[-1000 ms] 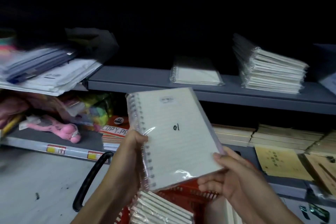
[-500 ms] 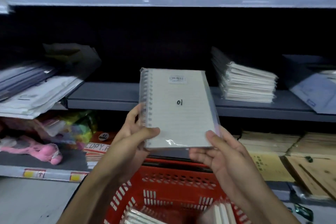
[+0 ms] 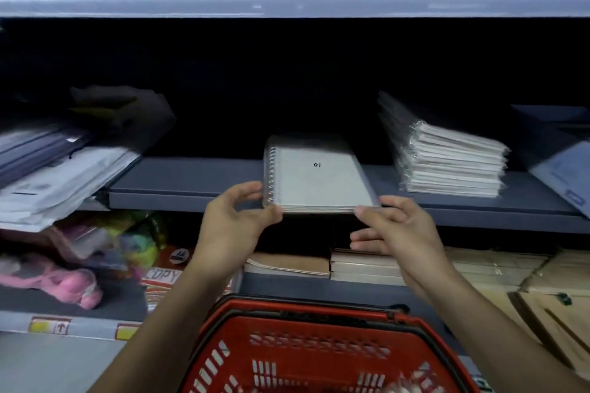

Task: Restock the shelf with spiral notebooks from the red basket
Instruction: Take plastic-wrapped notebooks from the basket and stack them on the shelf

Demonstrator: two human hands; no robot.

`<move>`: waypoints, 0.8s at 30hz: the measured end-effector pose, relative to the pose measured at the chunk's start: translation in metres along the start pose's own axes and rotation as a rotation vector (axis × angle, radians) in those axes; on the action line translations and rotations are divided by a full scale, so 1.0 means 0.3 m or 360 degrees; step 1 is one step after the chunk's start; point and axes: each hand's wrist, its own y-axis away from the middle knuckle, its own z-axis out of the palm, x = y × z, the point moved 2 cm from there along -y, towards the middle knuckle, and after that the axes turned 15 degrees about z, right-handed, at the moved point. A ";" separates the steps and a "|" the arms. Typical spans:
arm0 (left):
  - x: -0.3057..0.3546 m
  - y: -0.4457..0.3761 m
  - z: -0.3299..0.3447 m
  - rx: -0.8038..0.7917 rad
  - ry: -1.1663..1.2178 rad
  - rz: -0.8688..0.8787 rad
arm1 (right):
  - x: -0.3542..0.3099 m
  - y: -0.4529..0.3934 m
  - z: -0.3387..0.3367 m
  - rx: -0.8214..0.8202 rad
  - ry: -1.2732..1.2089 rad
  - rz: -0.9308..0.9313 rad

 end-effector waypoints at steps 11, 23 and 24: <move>-0.038 -0.200 0.091 0.0252 -0.0478 0.0182 | -0.062 -0.165 0.057 0.0373 0.0375 -0.0261; -0.001 -0.103 0.093 0.0273 -0.0486 0.0281 | -0.058 -0.030 -0.017 0.0275 0.0509 -0.0291; 0.009 -0.063 0.084 0.0247 -0.0456 0.0258 | -0.034 0.012 -0.040 0.0287 0.0544 -0.0277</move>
